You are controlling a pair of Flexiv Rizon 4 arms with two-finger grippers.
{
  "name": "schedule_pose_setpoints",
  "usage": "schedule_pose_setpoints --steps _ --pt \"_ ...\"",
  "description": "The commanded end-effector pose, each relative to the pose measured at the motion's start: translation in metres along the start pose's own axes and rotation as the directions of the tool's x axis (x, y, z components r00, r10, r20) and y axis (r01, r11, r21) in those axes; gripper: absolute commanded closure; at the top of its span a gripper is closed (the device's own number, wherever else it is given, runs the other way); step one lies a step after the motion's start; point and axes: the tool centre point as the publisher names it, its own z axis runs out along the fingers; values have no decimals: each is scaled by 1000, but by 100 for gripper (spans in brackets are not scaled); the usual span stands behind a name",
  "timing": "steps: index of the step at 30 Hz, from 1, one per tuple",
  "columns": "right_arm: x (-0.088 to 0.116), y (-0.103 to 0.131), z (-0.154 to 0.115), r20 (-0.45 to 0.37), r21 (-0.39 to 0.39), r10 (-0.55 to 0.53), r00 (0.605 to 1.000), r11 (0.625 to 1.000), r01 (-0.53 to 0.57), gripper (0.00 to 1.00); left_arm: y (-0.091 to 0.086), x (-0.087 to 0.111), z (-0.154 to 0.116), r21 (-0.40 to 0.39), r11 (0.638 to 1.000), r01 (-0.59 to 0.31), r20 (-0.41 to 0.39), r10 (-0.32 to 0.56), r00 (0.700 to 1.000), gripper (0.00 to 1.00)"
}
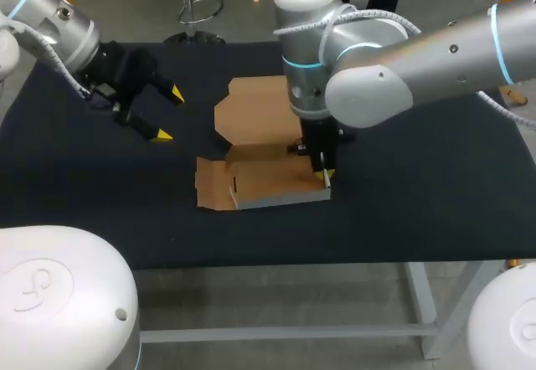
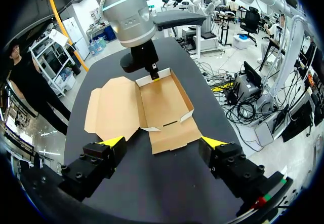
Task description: Assemble the packaging by folding the flat box into shape, placing the metal phone stand inside, and closing the box properly
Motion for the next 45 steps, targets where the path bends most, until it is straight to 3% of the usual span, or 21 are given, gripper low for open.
schedule_pose_setpoints --steps 1,6,18,24,45 --pt "7 3 0 75 38 2 997 999 -5 100 0 0 -1 -4 1000 1 -4 -1 1000 0" --pt "5 -1 -1 86 20 12 996 1000 -14 100 0 0 -1 -4 1000 1 -4 -1 1000 0" --pt "3 -12 -7 -141 -116 -24 990 993 7 100 0 0 -1 -4 1000 1 -4 -1 1000 0" --pt "7 -13 -9 -197 -148 -46 979 989 17 100 0 0 -1 -4 1000 1 -4 -1 1000 0" --pt "21 -2 1 -202 -55 -33 979 998 23 100 0 0 -1 -4 1000 1 -4 -1 1000 0"
